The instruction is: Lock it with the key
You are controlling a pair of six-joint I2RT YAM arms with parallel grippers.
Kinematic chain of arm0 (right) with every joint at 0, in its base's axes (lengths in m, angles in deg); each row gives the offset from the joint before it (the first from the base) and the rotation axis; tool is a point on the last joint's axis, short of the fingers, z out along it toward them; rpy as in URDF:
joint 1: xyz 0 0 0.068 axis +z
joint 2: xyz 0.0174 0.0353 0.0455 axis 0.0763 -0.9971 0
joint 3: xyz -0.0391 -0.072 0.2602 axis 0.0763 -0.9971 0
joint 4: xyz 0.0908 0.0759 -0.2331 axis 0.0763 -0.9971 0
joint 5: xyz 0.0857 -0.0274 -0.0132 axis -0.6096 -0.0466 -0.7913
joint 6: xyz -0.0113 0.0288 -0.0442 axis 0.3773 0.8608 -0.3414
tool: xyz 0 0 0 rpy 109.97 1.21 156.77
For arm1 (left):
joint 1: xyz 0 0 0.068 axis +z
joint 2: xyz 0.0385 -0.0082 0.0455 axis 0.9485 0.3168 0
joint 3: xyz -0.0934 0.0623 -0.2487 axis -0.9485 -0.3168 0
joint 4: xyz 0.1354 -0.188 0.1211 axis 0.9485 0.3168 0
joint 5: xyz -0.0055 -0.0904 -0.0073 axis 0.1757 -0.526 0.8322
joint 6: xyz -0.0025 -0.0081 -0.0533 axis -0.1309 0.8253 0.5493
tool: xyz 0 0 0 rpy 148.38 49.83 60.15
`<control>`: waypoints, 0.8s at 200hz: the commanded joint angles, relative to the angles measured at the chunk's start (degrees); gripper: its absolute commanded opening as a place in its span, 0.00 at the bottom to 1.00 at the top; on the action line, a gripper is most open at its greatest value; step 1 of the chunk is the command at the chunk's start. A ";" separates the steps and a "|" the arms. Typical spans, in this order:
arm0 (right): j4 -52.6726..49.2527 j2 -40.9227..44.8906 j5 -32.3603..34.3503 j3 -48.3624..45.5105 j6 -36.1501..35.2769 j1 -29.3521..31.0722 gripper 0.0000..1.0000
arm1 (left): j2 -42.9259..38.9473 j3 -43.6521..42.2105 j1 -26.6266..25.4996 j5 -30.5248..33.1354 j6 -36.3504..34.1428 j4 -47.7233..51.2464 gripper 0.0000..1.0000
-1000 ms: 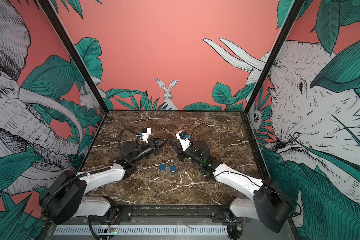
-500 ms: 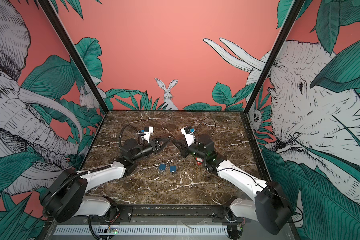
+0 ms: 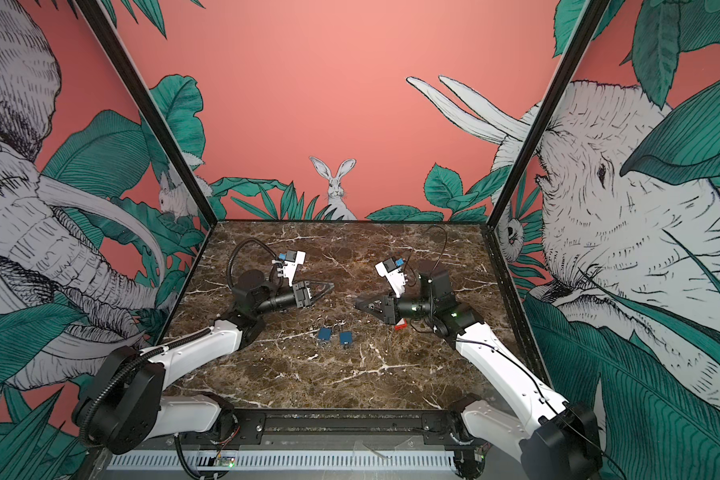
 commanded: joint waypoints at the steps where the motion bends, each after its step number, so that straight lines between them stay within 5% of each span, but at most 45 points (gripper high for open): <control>1: 4.65 -0.25 -3.91 -1.13 0.77 -0.21 0.00 | -1.62 -1.44 -0.77 -3.75 2.75 -5.96 0.43; 58: 11.82 -2.38 -3.98 -2.58 3.97 -0.20 0.00 | -3.12 0.93 -5.38 -3.88 -3.83 4.51 0.34; 160: 12.58 -2.42 -2.63 -3.09 3.50 -0.19 0.00 | -1.20 1.72 -5.88 -3.76 -4.23 4.97 0.15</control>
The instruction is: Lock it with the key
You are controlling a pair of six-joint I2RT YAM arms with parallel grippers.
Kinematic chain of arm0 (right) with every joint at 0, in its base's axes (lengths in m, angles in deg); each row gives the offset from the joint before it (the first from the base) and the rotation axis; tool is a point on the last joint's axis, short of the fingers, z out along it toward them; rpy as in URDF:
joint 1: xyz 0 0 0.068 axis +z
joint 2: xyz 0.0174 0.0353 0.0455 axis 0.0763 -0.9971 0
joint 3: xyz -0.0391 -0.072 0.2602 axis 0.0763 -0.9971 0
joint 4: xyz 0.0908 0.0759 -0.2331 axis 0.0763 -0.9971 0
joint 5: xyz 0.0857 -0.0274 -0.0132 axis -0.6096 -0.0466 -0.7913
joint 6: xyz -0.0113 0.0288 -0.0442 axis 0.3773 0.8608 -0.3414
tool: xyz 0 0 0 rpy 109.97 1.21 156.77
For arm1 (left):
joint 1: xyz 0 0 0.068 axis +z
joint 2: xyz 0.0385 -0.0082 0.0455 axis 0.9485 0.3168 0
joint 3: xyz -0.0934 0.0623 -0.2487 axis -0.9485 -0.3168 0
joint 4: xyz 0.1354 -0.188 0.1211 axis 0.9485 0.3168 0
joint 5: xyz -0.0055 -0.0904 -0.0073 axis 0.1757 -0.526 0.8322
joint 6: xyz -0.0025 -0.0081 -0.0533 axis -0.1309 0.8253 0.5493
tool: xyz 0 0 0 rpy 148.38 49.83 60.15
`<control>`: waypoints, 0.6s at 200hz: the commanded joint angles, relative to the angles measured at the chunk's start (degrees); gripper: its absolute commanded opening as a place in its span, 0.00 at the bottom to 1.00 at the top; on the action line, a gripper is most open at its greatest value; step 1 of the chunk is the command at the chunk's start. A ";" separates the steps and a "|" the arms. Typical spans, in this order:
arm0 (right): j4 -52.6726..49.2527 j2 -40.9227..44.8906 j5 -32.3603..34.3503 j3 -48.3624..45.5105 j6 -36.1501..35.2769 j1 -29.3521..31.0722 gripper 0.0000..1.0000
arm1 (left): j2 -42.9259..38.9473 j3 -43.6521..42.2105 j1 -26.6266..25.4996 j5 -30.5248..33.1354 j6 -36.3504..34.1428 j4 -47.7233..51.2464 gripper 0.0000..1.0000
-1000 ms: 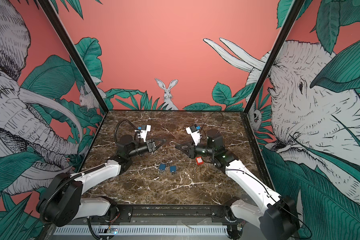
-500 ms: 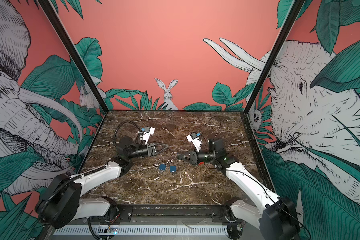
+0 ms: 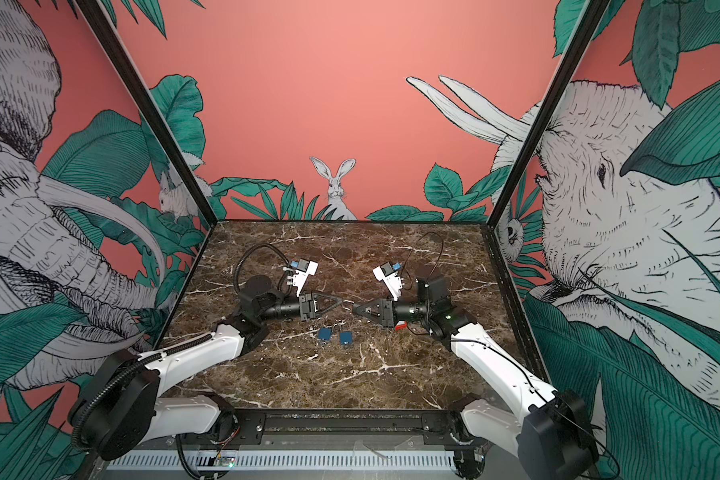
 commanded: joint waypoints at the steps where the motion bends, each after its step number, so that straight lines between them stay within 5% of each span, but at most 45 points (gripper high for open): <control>1: 3.86 0.18 -0.08 -0.02 -0.06 -0.22 0.00 | 0.35 1.83 -0.50 -0.91 -0.82 -0.11 0.15; 120: 11.39 -1.56 -2.92 -2.62 3.54 -0.23 0.00 | 0.75 1.58 -1.57 -1.09 -0.61 -0.78 0.00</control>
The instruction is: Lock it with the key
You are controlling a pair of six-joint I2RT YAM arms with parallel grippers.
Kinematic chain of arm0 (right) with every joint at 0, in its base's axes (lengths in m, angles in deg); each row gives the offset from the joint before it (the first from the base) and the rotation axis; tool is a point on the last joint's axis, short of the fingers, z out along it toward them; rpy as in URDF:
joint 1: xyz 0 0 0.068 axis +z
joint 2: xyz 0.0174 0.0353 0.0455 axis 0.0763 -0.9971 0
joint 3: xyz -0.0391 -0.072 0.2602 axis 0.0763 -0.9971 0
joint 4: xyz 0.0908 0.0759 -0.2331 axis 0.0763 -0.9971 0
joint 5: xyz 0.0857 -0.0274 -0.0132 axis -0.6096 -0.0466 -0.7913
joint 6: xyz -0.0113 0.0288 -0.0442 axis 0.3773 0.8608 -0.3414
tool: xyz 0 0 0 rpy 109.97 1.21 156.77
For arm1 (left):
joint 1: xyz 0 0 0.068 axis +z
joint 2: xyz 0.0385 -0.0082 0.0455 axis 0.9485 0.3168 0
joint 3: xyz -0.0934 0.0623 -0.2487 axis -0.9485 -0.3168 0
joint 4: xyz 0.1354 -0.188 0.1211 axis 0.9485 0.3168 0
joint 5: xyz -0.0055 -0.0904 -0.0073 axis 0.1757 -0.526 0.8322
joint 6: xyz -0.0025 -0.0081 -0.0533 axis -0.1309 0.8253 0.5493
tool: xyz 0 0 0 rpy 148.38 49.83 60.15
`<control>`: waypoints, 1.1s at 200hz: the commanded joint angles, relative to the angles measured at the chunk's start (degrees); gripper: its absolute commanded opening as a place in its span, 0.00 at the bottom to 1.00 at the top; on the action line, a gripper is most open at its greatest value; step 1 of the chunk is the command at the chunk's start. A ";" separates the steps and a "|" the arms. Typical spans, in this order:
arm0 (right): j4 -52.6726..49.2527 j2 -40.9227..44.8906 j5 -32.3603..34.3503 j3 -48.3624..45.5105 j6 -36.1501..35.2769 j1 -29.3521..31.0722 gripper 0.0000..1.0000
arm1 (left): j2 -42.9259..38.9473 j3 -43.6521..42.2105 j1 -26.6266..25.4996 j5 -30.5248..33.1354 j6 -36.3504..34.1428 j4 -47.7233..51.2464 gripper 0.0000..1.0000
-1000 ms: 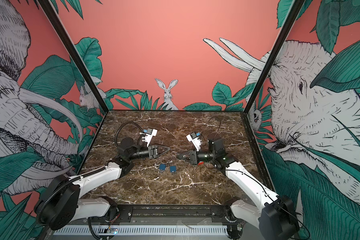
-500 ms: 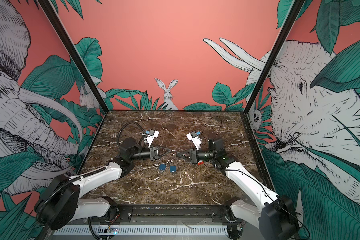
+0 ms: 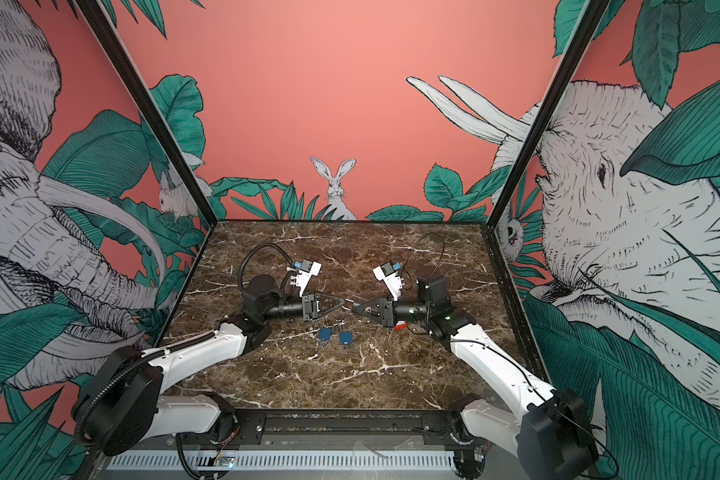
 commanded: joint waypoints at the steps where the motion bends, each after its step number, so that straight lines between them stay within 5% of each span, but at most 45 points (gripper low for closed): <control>1: 7.61 -1.06 -2.24 -1.17 2.92 -0.18 0.00 | -0.45 0.90 -0.52 -1.09 -0.39 -1.30 0.00; 59: 18.17 -2.94 -7.28 -3.15 8.19 -0.18 0.00 | -0.38 -0.72 -0.68 -0.96 1.15 -5.28 0.00; 220: 25.58 -3.85 -9.32 -3.70 13.92 -0.16 0.00 | 0.08 -2.15 -1.12 -0.63 -0.35 -7.26 0.00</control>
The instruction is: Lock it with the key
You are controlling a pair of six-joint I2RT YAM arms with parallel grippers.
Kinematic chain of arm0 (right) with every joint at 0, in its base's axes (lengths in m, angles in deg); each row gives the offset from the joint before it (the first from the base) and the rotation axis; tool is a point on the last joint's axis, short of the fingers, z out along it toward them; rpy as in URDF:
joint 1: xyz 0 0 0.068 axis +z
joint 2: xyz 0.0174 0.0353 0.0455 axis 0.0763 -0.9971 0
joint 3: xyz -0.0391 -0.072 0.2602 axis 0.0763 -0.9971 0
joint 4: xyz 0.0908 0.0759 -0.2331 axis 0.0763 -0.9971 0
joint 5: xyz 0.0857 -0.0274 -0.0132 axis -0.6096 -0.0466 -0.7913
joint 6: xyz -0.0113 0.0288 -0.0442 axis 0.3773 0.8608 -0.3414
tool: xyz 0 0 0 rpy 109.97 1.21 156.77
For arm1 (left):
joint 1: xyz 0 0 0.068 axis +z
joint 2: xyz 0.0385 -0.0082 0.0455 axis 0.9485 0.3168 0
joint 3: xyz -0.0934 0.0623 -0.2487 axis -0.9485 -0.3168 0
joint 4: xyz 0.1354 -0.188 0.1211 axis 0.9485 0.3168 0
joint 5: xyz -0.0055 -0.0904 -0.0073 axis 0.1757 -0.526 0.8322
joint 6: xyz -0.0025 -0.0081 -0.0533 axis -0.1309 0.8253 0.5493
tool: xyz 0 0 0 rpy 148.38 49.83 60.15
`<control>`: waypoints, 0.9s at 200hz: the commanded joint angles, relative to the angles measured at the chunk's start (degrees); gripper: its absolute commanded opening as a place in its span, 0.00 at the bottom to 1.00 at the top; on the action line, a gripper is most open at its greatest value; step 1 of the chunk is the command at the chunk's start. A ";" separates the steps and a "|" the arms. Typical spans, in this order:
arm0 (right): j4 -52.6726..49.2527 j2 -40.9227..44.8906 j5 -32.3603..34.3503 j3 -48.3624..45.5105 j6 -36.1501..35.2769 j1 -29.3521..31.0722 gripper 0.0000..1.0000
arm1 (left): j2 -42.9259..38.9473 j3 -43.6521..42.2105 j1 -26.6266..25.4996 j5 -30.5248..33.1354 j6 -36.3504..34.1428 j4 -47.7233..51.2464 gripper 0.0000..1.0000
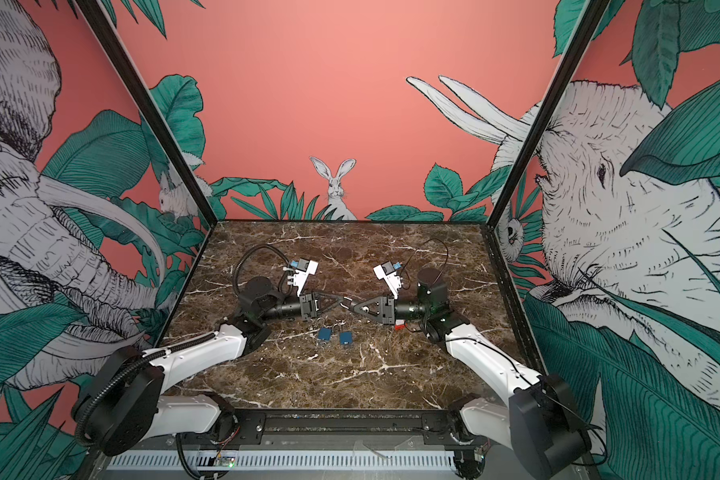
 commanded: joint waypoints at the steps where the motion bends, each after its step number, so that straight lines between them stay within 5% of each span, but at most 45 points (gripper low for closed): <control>1: 7.12 -0.30 -1.69 0.73 1.22 0.66 0.00 | 0.13 -0.72 -1.29 -1.27 -0.72 -1.18 0.00; 108: 5.82 -2.49 2.51 4.10 -1.50 0.71 0.00 | 1.74 0.50 -5.12 -5.86 -0.27 -4.55 0.00; 180: 6.28 -5.36 4.43 8.64 -1.77 0.64 0.00 | -2.44 -0.36 -8.61 -6.32 -6.00 4.47 0.00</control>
